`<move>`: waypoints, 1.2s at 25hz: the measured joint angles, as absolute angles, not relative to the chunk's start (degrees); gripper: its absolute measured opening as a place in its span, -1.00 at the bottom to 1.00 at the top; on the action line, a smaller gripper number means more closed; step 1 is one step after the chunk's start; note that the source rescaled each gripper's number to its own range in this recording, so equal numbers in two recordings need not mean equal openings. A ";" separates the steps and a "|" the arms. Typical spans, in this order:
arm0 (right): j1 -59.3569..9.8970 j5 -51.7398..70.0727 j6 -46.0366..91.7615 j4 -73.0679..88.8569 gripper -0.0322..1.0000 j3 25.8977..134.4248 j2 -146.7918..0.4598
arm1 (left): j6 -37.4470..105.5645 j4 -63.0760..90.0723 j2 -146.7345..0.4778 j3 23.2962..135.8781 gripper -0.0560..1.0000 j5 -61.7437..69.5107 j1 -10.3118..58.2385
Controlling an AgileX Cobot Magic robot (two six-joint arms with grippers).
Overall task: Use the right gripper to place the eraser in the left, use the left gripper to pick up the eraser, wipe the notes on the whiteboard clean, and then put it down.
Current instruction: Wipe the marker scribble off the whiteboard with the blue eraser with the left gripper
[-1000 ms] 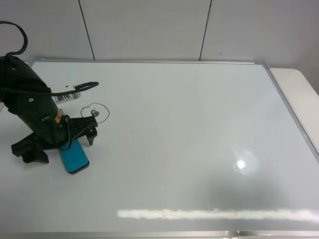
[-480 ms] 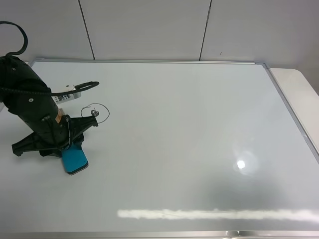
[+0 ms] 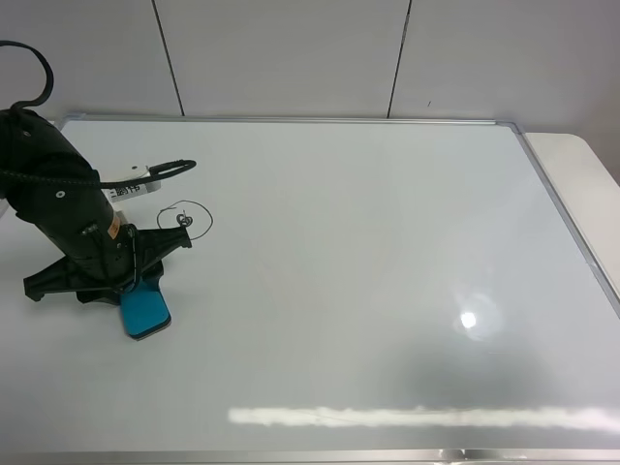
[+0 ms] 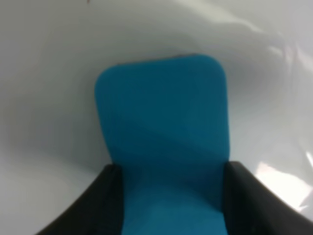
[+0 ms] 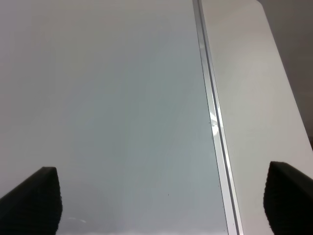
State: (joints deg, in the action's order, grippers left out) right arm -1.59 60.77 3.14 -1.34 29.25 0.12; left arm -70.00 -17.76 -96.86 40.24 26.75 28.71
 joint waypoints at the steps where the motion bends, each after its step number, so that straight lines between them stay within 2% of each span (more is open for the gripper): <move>1: -1.59 60.77 3.14 -1.34 0.63 29.25 0.12 | -68.94 -17.76 -96.76 40.36 -0.89 26.99 28.71; 7: -1.59 60.77 3.14 -1.34 0.63 29.25 0.12 | -57.23 -17.76 -94.12 44.37 -0.89 34.15 28.66; 13: -1.59 60.77 3.14 -1.34 0.63 29.25 0.12 | -41.75 -17.82 -93.27 51.81 -0.89 39.03 24.41; 23: -1.59 60.77 3.14 -1.34 0.63 29.25 0.12 | -19.05 -12.82 -99.71 54.92 -0.89 29.77 12.07; 30: -1.59 60.77 3.14 -1.34 0.63 29.25 0.12 | -13.13 -11.99 -107.64 57.88 -0.89 25.05 9.38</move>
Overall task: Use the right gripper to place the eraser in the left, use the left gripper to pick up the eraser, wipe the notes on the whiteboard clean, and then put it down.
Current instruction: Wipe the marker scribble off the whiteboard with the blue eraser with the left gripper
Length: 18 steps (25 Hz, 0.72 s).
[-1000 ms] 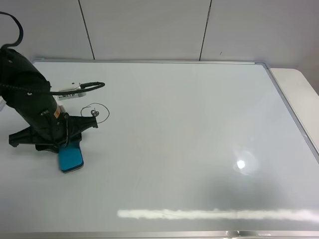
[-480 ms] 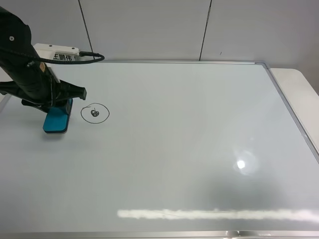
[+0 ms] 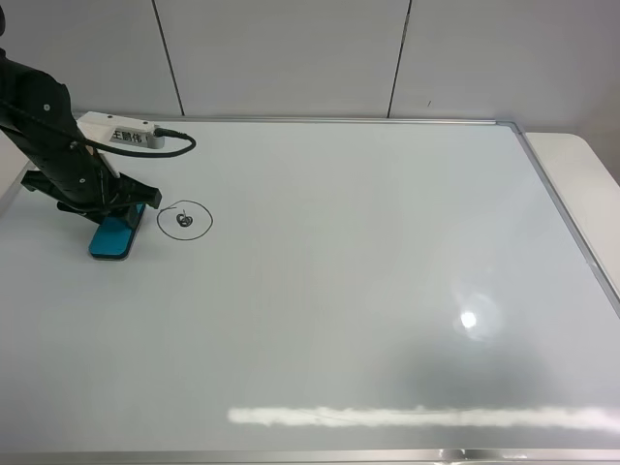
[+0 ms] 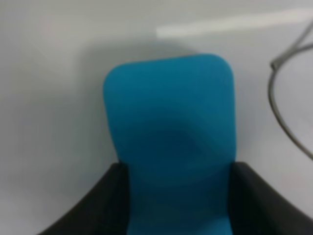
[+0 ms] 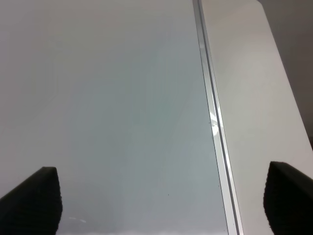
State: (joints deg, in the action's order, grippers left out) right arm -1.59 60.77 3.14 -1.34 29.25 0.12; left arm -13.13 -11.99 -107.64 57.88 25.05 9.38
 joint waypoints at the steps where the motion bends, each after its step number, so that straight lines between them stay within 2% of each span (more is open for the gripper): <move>1: -1.59 60.77 3.14 -1.34 0.63 29.25 0.12 | -12.47 -11.94 -108.44 59.04 -0.89 25.43 9.38; 7: -1.59 60.77 3.14 -1.34 0.63 29.25 0.12 | -9.90 -9.81 -111.02 62.46 -0.89 25.62 9.68; 18: -1.59 60.77 3.14 -1.34 0.63 29.25 0.12 | -9.01 0.50 -112.86 63.02 -0.89 20.97 20.51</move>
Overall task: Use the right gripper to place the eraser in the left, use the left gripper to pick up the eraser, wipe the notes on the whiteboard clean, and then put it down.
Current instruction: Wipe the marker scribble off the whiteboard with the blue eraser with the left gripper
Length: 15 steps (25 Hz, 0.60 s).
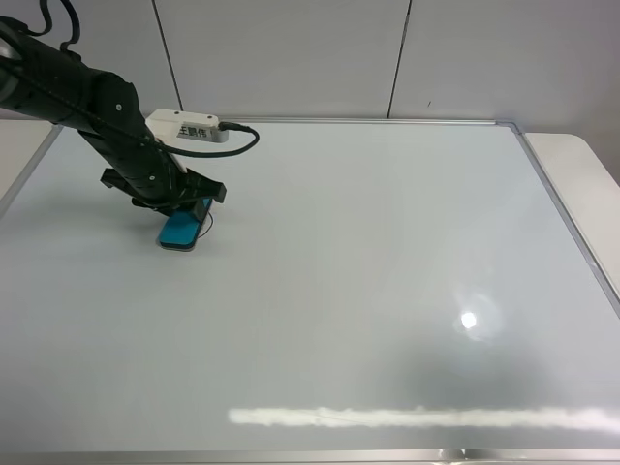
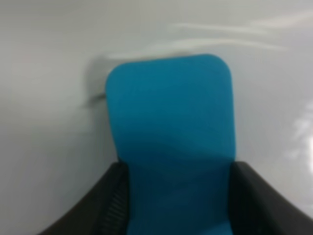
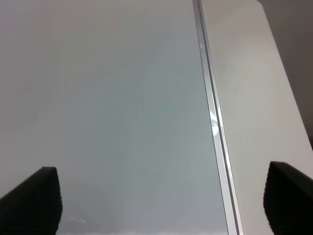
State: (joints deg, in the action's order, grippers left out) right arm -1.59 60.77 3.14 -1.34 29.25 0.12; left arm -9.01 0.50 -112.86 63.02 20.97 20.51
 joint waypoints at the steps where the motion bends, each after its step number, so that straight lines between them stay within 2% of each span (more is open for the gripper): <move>1: -1.59 60.77 3.14 -1.34 0.63 29.25 0.12 | -9.01 1.31 -112.94 63.02 -0.89 20.46 21.74; 8: -1.59 60.77 3.14 -1.34 0.63 29.25 0.12 | -8.98 3.22 -113.19 63.02 -0.89 19.41 25.00; 15: -1.59 60.77 3.14 -1.34 0.63 29.25 0.12 | -8.98 1.29 -113.19 63.02 -0.89 20.36 20.45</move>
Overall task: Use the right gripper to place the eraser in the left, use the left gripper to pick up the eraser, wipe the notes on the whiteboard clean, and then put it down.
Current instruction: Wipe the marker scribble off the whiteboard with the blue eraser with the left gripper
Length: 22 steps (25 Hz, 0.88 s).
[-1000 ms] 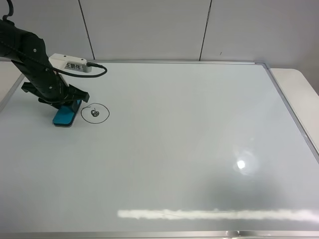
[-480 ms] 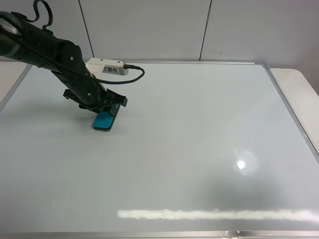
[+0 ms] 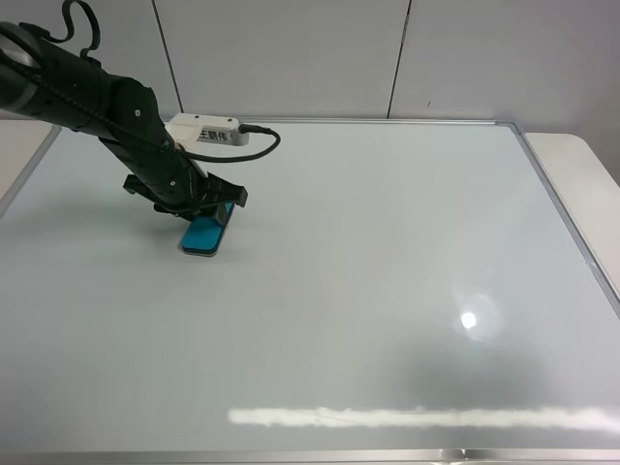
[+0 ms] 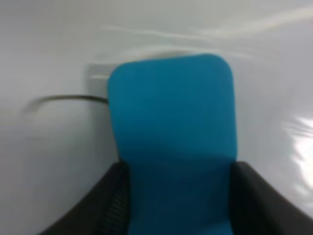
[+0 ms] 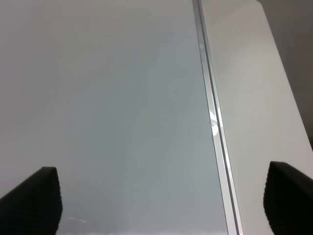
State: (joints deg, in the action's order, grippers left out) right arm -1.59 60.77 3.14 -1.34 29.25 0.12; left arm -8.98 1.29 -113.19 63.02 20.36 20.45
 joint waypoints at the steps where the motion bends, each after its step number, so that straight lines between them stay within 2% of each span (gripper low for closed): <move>1: -1.59 60.77 3.14 -1.34 0.63 29.25 0.12 | -8.94 0.59 -113.19 63.02 -0.89 20.36 19.38; 8: -1.59 60.77 3.14 -1.34 0.63 29.25 0.12 | -4.55 -1.17 -113.14 63.33 -0.89 20.54 8.93; 12: -1.59 60.77 3.14 -1.34 0.63 29.25 0.12 | -2.66 -0.92 -113.14 63.44 -0.89 20.72 6.17; 19: -1.59 60.77 3.14 -1.34 0.63 29.25 0.12 | -1.21 0.00 -113.14 63.44 -0.89 20.04 9.19; 22: -1.59 60.77 3.14 -1.34 0.63 29.25 0.12 | -0.76 3.28 -114.33 63.60 -0.89 16.55 15.27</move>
